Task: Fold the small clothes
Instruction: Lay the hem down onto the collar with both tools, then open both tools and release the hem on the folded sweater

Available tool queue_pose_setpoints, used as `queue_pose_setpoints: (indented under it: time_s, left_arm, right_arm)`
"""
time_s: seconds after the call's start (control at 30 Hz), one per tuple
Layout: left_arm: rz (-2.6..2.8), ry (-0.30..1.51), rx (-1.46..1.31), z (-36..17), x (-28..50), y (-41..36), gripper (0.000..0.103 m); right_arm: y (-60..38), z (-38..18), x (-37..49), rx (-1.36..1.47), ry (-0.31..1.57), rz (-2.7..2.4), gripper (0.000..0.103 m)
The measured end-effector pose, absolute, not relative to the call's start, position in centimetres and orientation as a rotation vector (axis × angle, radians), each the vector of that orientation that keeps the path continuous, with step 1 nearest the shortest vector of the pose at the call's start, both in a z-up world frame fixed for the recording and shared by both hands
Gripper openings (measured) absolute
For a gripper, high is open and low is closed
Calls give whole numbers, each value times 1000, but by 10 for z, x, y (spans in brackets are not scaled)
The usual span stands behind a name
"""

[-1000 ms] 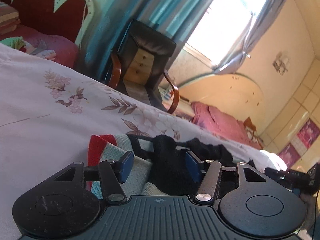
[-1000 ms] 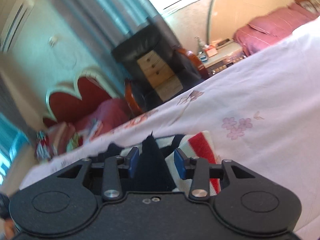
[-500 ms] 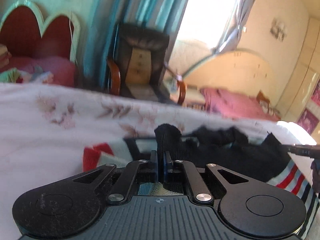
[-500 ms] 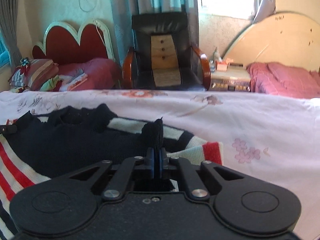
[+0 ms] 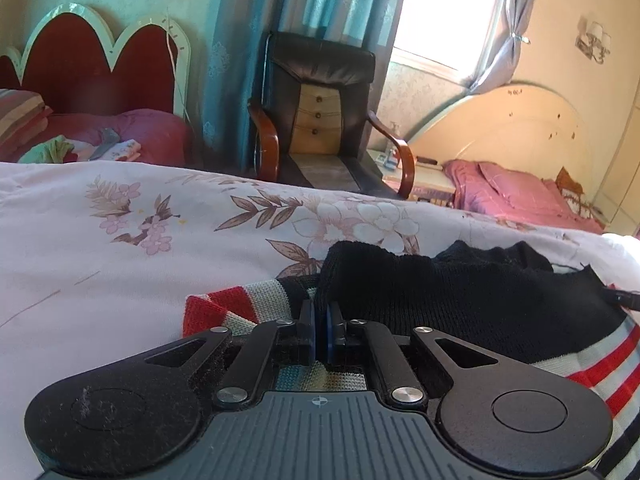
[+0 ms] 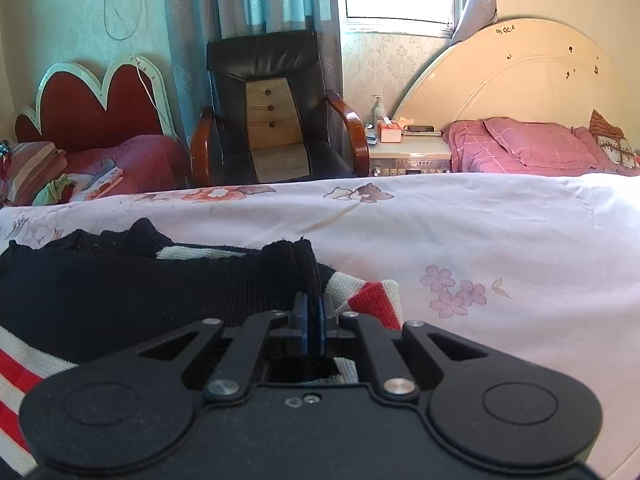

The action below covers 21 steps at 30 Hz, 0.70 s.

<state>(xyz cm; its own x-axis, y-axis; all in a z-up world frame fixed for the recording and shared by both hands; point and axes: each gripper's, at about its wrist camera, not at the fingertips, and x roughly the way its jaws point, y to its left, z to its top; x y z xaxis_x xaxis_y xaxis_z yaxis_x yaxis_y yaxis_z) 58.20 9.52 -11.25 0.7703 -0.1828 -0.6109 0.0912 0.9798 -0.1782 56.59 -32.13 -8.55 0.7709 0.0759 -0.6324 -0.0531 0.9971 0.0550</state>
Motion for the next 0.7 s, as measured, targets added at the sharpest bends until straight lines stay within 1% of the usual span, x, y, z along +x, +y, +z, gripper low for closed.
queue_pose_setpoints:
  time_s: [0.03,0.07,0.1,0.13,0.17,0.23,0.3,0.33,0.4,0.43,0.5,0.53,0.57,0.6,0.63,0.67,0.7]
  left_arm:
    - [-152,684,-143,-109,582,96,5]
    - [-149,687,-149,-104,582,98,8]
    - [-131,676,-152,-97,579,100,27]
    - [-92,638,-149,-89,572,101,53]
    - [-79,590,-148,-81,563,100,56]
    - [-173,575,-134,-70,555,82,56]
    - [-252,579,-75,-67,551,45,56]
    - [-290,598,-58,-69,552,28,56]
    - [-329,648,-33,-77,555,-5,56]
    - [-334,665,-25,-82,555,-16,56]
    - [-332,699,-13,-93,556,-25,56]
    - [-328,687,-9,-95,553,-21,56]
    - [-319,675,-11,-96,550,-12,56]
    - [-283,675,-18,-96,548,2,56]
    - [-251,675,-11,-97,545,16,56]
    - [-229,674,4,-99,543,29,55]
    - [-252,664,-8,-100,539,42,47]
  right_arm:
    - [-320,-85,567,27,694,69,10]
    - [-318,-82,566,16,697,60,15]
    - [-316,-76,563,4,693,39,31]
    - [-312,-69,557,-4,669,22,47]
    - [-308,-62,547,-9,627,28,47]
    - [-296,-51,532,-8,584,122,36]
    - [-270,-52,529,-31,608,206,26]
    - [-256,-56,531,-45,625,233,25]
    - [-226,-65,537,-56,669,277,25]
    - [-214,-70,540,-65,685,272,31]
    - [-199,-75,540,-100,687,259,39]
    - [-195,-77,539,-127,684,257,41]
    - [-197,-77,537,-154,679,259,40]
    - [-204,-76,533,-174,680,243,36]
    - [-215,-75,532,-180,686,208,18]
    - [-230,-75,531,-189,696,154,6]
    - [-244,-77,530,-218,712,68,0]
